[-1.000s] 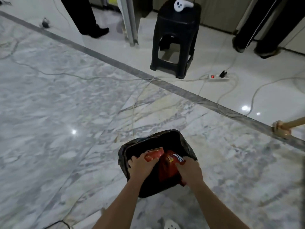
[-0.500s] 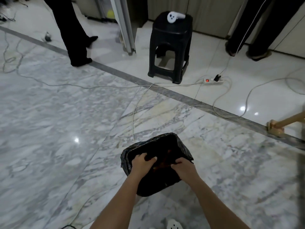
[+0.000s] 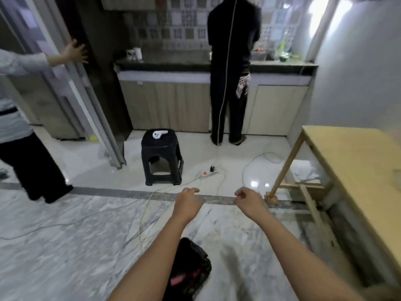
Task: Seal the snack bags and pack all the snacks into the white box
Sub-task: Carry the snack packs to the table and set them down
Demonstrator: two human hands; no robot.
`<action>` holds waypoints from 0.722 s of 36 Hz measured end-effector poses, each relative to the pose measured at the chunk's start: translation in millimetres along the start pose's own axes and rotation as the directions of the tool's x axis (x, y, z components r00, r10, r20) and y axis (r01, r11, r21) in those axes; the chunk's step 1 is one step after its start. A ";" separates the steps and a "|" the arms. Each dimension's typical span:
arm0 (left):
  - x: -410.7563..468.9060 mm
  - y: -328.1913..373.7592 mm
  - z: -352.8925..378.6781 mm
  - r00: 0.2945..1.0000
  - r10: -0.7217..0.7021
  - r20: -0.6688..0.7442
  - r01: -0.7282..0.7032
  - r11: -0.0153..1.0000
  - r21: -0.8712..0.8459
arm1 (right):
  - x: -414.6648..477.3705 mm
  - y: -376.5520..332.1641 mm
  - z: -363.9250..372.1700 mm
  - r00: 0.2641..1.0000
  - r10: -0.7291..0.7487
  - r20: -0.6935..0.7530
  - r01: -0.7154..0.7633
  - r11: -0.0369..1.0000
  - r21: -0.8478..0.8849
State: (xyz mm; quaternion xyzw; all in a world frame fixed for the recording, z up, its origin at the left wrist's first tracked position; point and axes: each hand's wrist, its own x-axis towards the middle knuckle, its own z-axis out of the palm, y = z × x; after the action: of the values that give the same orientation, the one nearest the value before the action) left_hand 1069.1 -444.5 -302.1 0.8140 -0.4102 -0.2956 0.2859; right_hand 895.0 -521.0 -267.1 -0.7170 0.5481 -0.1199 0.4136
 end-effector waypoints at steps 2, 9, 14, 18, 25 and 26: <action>-7.6 25.6 4.7 0.996 0.088 0.033 -0.089 0.995 0.041 | -25.3 5.1 -28.4 0.996 0.017 -0.082 -0.018 1.000 -0.003; -61.0 114.4 64.2 0.898 0.385 0.215 -0.420 0.895 0.150 | -142.5 64.1 -106.2 0.909 0.210 -0.361 -0.214 0.976 0.027; -133.1 184.5 137.3 0.737 0.548 0.395 -0.632 0.766 0.116 | -248.7 130.1 -147.9 0.806 0.351 -0.477 -0.352 0.932 0.091; -215.6 236.8 202.7 0.545 0.652 0.528 -0.771 0.637 0.010 | -345.6 182.1 -176.1 0.653 0.495 -0.573 -0.464 0.860 0.214; -398.1 288.6 300.1 0.189 0.767 0.613 -0.901 0.383 -0.202 | -522.7 253.9 -212.3 0.367 0.658 -0.657 -0.556 0.722 0.413; -424.0 292.5 313.1 0.146 0.762 0.631 -0.904 0.361 -0.228 | -548.5 264.6 -213.8 0.332 0.671 -0.663 -0.553 0.708 0.439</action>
State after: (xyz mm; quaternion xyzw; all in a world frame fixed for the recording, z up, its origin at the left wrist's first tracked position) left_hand 491.8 -305.8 -197.5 0.3103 -0.8887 -0.3007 0.1535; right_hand 376.3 -149.3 -170.0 -0.2965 0.8891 -0.2931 0.1891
